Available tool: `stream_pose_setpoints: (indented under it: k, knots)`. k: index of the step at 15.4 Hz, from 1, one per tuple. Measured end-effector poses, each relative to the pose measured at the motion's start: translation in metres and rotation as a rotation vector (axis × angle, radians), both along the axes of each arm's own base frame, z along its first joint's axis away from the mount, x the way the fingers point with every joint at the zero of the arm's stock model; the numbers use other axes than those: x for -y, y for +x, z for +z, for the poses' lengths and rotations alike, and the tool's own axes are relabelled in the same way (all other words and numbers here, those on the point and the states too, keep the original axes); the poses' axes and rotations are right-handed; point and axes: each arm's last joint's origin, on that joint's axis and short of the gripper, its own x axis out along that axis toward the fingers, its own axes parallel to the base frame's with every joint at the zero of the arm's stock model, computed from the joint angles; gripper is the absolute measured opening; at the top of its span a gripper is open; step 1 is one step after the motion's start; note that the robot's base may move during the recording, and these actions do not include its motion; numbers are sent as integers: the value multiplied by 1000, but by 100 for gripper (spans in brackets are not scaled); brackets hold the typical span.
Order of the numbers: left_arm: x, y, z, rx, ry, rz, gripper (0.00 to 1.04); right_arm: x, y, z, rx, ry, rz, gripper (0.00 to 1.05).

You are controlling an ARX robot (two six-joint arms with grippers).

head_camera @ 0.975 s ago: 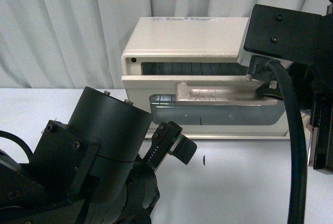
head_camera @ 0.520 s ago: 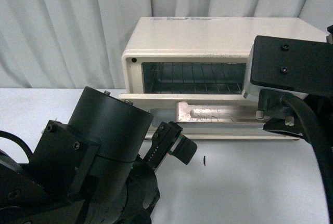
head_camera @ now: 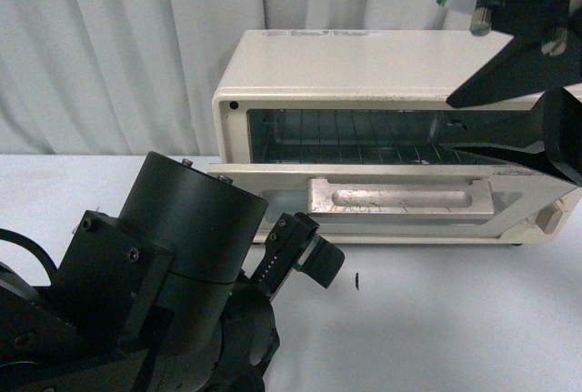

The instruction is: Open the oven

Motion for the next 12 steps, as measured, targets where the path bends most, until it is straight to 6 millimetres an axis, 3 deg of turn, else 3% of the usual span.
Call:
stream_pose_setpoints:
  k: [1, 3, 5, 9, 10, 12]
  knots:
    - [0, 0, 0, 0, 0, 0, 98, 0, 0, -1, -8, 2, -4, 64]
    - [0, 0, 0, 0, 0, 0, 98, 0, 0, -1, -9, 3, -4, 86]
    - [0, 0, 0, 0, 0, 0, 98, 0, 0, -1, -9, 3, -4, 99]
    - [0, 0, 0, 0, 1, 0, 98, 0, 0, -1, -9, 3, -5, 98]
    - [0, 0, 0, 0, 1, 0, 98, -5, 3, -2, 117, 49, -107, 94]
    - [0, 0, 0, 0, -3, -3, 98, 13, -18, -25, 298, 329, -596, 72]
